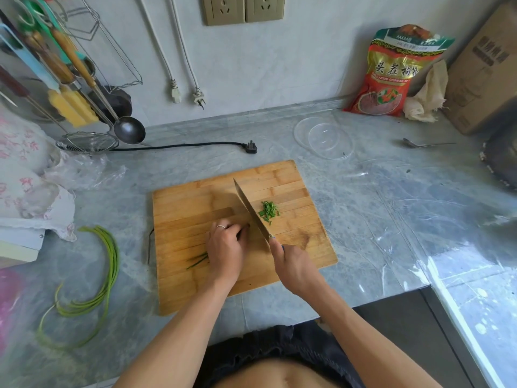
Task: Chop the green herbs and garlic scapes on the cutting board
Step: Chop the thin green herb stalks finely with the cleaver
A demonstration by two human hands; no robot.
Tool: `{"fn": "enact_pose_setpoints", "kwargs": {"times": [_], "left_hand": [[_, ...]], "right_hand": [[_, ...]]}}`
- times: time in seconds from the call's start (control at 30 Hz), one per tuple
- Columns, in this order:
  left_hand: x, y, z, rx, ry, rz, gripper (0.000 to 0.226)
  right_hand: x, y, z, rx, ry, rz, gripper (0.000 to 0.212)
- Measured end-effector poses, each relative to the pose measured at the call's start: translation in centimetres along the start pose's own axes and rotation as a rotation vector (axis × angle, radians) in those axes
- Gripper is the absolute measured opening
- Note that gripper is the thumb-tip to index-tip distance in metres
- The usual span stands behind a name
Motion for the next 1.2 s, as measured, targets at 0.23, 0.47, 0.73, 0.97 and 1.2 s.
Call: {"fn": "enact_pose_setpoints", "kwargs": {"times": [0.23, 0.47, 0.73, 0.97, 1.2], "left_hand": [[0.0, 0.2, 0.2, 0.067, -0.054, 0.009, 0.007], [-0.1, -0.5, 0.5, -0.054, 0.063, 0.070, 0.017], [0.0, -0.5, 0.8, -0.064, 0.073, 0.061, 0.011], [0.0, -0.4, 0.7, -0.138, 0.018, 0.019, 0.009], [0.3, -0.3, 1.1, -0.142, -0.006, 0.032, 0.016]], "right_hand": [[-0.8, -0.3, -0.1, 0.016, -0.055, -0.005, 0.062], [-1.0, 1.1, 0.0, -0.067, -0.079, 0.007, 0.060], [-0.3, 2.3, 0.0, -0.097, -0.062, 0.024, 0.060], [-0.5, 2.3, 0.6, -0.081, -0.052, 0.062, 0.057], [0.1, 2.3, 0.8, -0.093, -0.018, 0.071, 0.048]]}}
Point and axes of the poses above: each hand's wrist, its own y-axis away from the middle knuckle, its own x-axis out of the palm, z = x × y, the point moved 3 cm from there along -y, towards the middle knuckle, and after that the axes turned 5 degrees about -z, right-handed, at the moved point
